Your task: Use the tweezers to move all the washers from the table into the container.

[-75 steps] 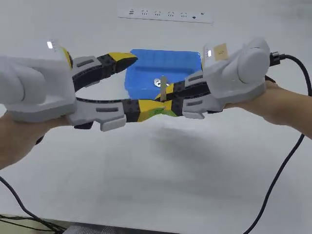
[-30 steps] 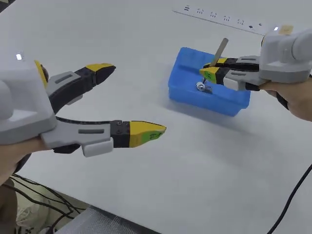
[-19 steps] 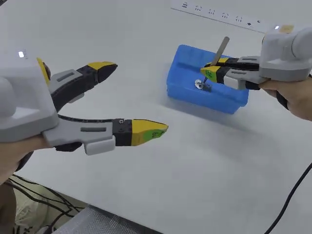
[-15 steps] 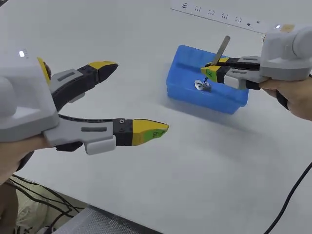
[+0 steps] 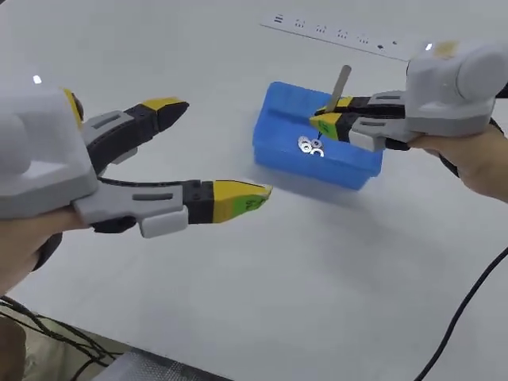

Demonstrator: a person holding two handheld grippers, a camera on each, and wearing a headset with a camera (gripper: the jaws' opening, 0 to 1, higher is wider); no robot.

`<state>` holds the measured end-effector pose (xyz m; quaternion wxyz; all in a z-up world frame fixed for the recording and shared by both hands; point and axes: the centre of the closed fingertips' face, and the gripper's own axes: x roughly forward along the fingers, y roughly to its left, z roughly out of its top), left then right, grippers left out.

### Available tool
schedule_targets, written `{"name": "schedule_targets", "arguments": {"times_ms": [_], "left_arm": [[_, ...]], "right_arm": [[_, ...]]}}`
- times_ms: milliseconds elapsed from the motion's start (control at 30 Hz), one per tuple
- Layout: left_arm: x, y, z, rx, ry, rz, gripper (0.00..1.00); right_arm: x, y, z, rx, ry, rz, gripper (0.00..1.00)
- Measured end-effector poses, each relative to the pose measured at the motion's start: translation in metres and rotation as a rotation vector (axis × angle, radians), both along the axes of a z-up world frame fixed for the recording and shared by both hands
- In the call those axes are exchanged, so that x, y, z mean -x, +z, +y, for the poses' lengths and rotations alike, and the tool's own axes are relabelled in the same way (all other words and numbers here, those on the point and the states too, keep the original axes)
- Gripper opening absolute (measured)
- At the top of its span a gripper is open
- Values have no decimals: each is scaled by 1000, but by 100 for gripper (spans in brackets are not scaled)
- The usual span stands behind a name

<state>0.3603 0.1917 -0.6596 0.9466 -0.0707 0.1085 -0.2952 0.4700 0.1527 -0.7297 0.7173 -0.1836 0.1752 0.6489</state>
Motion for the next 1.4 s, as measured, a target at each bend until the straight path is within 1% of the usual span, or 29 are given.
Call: {"name": "schedule_targets", "arguments": {"times_ms": [67, 133, 200, 233, 267, 300, 333, 367, 400, 467, 500, 567, 600, 633, 667, 700, 767, 867, 933, 1000, 1033, 1100, 1133, 1167, 1200, 1233, 1267, 1300, 1400], "left_arm": [[-10, 6, -9, 0, -48, -16, 93], [-21, 11, -17, -6, -85, -33, 92], [-32, 15, -26, -24, -125, -46, 90], [-39, 17, -26, -62, -131, -76, 87], [-48, 20, -26, -116, -123, -107, 79], [-52, 20, -27, -128, -132, -106, 73], [-58, 22, -30, -112, -147, -92, 68], [-61, 23, -33, -109, -162, -91, 64], [-66, 26, -36, -116, -180, -102, 64], [-71, 28, -41, -144, -211, -115, 63], [-74, 29, -46, -158, -231, -117, 61], [-78, 27, -49, -184, -255, -121, 55], [-81, 22, -51, -215, -275, -105, 53], [-82, 19, -51, -239, -291, -100, 51], [-82, 18, -54, -258, -315, -102, 49], [-82, 19, -61, -266, -327, -104, 48], [-79, 20, -68, -281, -372, -107, 41], [-73, 21, -73, -338, -428, -120, 29], [-69, 24, -76, -350, -455, -125, 24], [-66, 27, -78, -348, -471, -130, 24], [-68, 27, -73, -346, -476, -133, 23], [-63, 28, -73, -355, -507, -145, 18], [-61, 29, -72, -369, -519, -153, 13], [-55, 27, -74, -372, -552, -148, 10], [-51, 27, -75, -386, -569, -154, 8], [-50, 27, -75, -401, -576, -163, 8], [-52, 29, -73, -423, -562, -179, 7], [-49, 28, -73, -431, -583, -176, 7], [-45, 29, -69, -466, -598, -195, 7]], "right_arm": [[3, 5, -1, 1, 6, -13, 8], [7, 11, -2, -1, 14, -22, 8], [11, 15, -1, 2, 28, -42, 8], [12, 16, -1, 2, 31, -45, 8], [14, 18, -1, 3, 36, -50, 8], [15, 19, -1, 4, 40, -57, 8], [17, 20, -1, 7, 46, -63, 8], [19, 21, 0, 8, 49, -66, 8], [21, 22, 0, 12, 58, -76, 8], [23, 23, 1, 13, 64, -82, 8], [25, 24, 1, 15, 71, -86, 8], [28, 24, 3, 21, 85, -99, 8], [28, 24, 3, 23, 88, -101, 8], [29, 24, 4, 25, 92, -105, 8], [29, 25, 4, 26, 95, -108, 8], [30, 25, 5, 29, 100, -113, 8], [31, 25, 5, 39, 112, -128, 8], [32, 25, 5, 45, 121, -135, 8], [35, 25, 4, 51, 134, -144, 8], [39, 25, 4, 55, 152, -148, 8], [41, 26, 5, 57, 161, -151, 8], [45, 26, 4, 68, 178, -163, 8], [47, 27, 5, 69, 185, -166, 8], [47, 28, 5, 70, 186, -168, 8], [48, 29, 4, 69, 188, -172, 8], [48, 30, 4, 74, 195, -182, 8], [50, 30, 3, 78, 201, -187, 8], [52, 31, 3, 80, 209, -190, 8], [56, 33, 1, 84, 218, -199, 8]]}}
